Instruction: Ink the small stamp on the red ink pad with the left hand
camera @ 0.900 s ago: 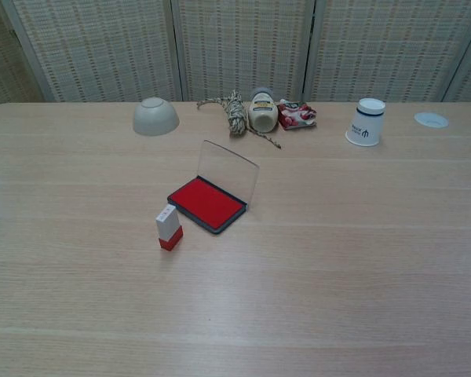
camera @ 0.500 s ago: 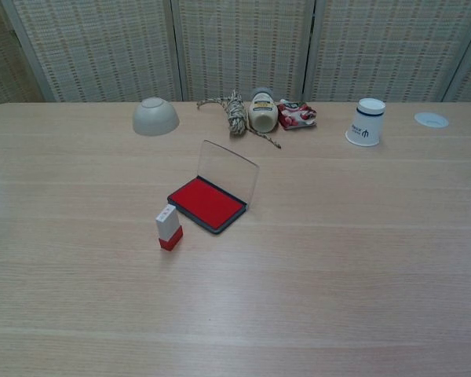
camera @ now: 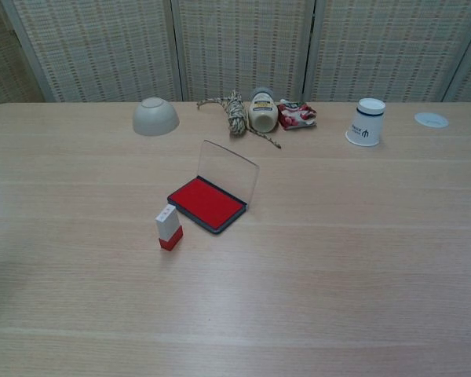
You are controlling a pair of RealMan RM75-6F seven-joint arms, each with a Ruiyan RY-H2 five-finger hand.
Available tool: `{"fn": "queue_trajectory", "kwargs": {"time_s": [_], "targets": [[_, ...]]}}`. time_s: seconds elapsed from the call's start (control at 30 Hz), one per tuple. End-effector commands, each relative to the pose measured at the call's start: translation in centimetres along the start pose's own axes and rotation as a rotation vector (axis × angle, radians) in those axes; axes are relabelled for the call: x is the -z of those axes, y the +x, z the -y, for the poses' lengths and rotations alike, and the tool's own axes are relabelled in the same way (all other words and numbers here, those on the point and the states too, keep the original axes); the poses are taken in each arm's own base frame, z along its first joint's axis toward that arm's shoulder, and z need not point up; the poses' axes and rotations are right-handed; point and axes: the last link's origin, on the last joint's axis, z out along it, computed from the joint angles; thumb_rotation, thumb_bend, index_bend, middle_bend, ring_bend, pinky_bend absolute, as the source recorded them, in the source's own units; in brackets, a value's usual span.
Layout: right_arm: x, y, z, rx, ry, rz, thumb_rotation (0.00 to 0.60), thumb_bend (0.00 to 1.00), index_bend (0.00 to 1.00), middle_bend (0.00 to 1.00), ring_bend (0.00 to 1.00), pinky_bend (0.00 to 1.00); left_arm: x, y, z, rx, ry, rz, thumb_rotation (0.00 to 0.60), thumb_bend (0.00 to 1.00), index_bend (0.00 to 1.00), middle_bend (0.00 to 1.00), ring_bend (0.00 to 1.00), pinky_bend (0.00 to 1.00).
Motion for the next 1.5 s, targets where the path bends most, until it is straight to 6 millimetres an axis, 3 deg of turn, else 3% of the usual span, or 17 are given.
{"fn": "queue_trajectory", "kwargs": {"time_s": [0.03,0.1,0.37,0.7,1.03,1.5], "targets": [[-0.2,-0.1,-0.1,0.0,-0.005,0.004,0.6,0.17,0.0,0.0,0.0,0.0,-3.5,0.3,-1.4,0.0,-0.087,0.141,0.6,0.23,0.22,0.99,0.77,0.74],[-0.2,-0.1,-0.1,0.0,-0.009,0.009,0.6,0.17,0.0,0.0,0.0,0.0,-4.6,0.3,-2.1,-0.013,-0.112,0.194,0.6,0.23,0.25,1.0,0.83,0.79],[-0.5,-0.2,-0.5,-0.009,-0.01,0.034,0.6,0.19,0.0,0.0,0.0,0.0,-10.0,-0.3,-4.8,-0.069,-0.145,0.365,0.6,0.23,0.28,1.0,0.89,0.83],[-0.7,0.0,-0.9,-0.027,0.005,0.049,0.6,0.19,0.0,0.0,0.0,0.0,-14.7,-1.7,-9.0,-0.131,-0.172,0.387,0.6,0.23,0.3,1.0,0.89,0.84],[-0.7,0.0,-1.2,-0.037,-0.002,0.067,0.6,0.19,0.0,0.0,0.0,0.0,-17.5,-3.2,-11.6,-0.224,-0.112,0.425,0.6,0.26,0.3,1.0,0.9,0.84],[-0.3,0.7,-1.6,-0.065,0.008,0.064,0.6,0.19,0.0,0.0,0.0,0.0,-19.7,-4.5,-15.2,-0.388,-0.021,0.449,0.6,0.26,0.31,1.0,0.9,0.84]]}}
